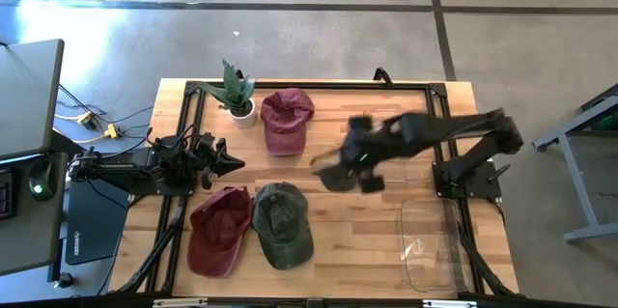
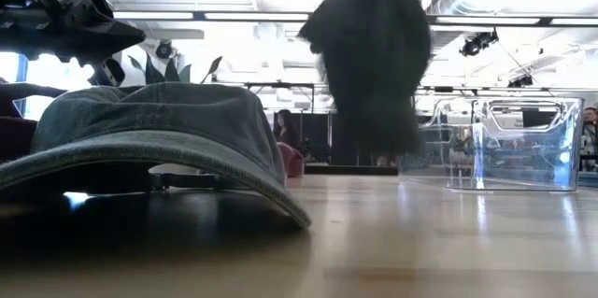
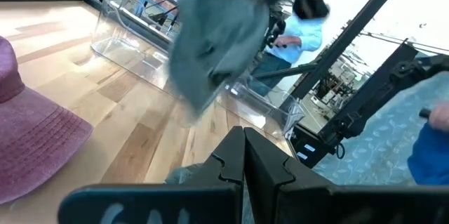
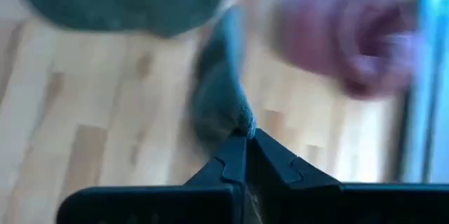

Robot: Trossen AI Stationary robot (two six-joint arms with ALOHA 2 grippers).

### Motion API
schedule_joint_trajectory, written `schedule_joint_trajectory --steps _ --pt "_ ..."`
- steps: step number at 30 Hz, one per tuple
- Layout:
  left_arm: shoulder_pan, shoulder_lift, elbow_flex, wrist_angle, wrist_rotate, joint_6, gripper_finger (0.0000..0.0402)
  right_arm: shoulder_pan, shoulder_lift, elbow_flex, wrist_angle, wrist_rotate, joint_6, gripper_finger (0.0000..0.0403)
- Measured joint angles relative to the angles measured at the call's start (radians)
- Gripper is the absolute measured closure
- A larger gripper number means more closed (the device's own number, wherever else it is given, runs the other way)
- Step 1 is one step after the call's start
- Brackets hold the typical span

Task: Pick & Place hat
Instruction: Put the top black cap into the top transparent bin

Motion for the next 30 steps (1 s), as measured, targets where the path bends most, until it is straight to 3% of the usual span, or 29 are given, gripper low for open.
schedule_joint_trajectory --steps 7,12,19,26,30 --pt "0.0 0.0 0.0 0.0 0.0 0.003 0.0401 -0.099 -0.181 0.044 -0.016 0.219 -0.034 0.0397" --pt "0.0 0.0 0.0 0.0 -0.001 0.003 0.0401 -0.162 -0.271 0.045 -0.096 0.22 0.006 0.0399" --pt "0.0 0.0 0.0 0.0 -0.001 0.003 0.0401 -0.216 -0.292 0.024 -0.19 0.204 0.116 0.0399" --pt "0.0 0.0 0.0 0.0 0.0 0.003 0.0401 -0.256 -0.29 -0.191 -0.215 0.124 0.158 0.0399" --pt "0.0 0.0 0.0 0.0 0.0 0.003 0.0401 -0.294 -0.29 -0.302 -0.215 0.171 0.144 0.0397"
